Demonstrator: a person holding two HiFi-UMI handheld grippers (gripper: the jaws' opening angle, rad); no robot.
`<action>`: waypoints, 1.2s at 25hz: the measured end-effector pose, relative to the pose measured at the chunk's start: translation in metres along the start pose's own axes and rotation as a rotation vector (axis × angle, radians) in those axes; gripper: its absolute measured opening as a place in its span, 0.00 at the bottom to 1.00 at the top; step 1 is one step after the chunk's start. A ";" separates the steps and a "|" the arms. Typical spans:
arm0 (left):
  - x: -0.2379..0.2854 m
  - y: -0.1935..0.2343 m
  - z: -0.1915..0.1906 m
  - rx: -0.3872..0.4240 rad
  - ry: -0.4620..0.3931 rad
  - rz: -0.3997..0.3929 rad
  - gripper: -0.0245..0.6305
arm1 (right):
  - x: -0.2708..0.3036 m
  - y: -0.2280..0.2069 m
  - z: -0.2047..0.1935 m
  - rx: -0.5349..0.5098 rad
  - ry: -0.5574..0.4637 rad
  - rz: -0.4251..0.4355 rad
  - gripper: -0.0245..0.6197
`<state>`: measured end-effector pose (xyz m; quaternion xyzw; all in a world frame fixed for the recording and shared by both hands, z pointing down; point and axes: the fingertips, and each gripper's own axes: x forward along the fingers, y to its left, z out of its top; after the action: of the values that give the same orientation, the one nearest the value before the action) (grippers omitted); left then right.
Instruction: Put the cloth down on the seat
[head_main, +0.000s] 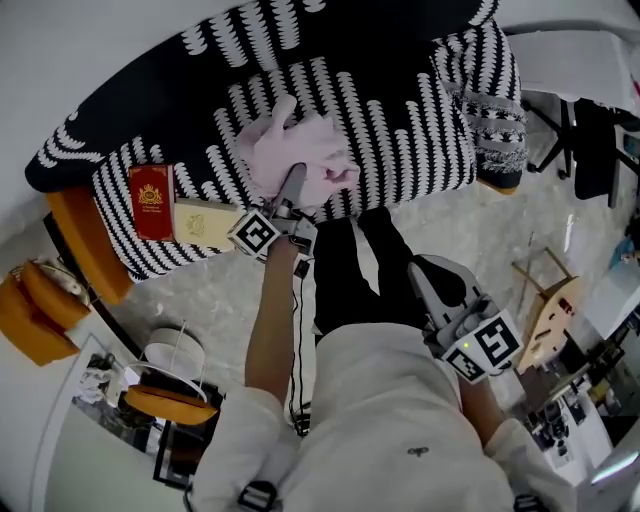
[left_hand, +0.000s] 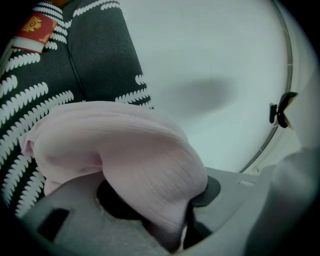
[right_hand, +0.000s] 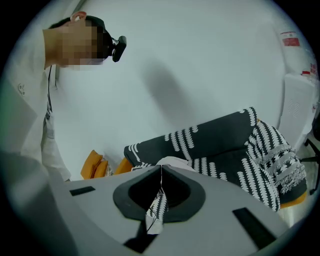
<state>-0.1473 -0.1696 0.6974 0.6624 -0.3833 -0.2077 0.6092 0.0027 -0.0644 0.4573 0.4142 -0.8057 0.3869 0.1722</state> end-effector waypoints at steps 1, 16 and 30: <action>0.001 0.007 0.000 0.002 0.000 0.008 0.37 | 0.001 -0.002 -0.002 0.001 0.004 -0.003 0.05; 0.019 0.094 -0.003 -0.068 0.001 0.137 0.39 | 0.018 -0.019 -0.023 0.043 0.047 -0.037 0.05; 0.039 0.159 -0.026 -0.073 0.107 0.289 0.42 | 0.031 -0.034 -0.032 0.078 0.064 -0.058 0.05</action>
<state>-0.1449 -0.1767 0.8630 0.5880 -0.4338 -0.0959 0.6759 0.0103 -0.0687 0.5123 0.4313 -0.7717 0.4257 0.1928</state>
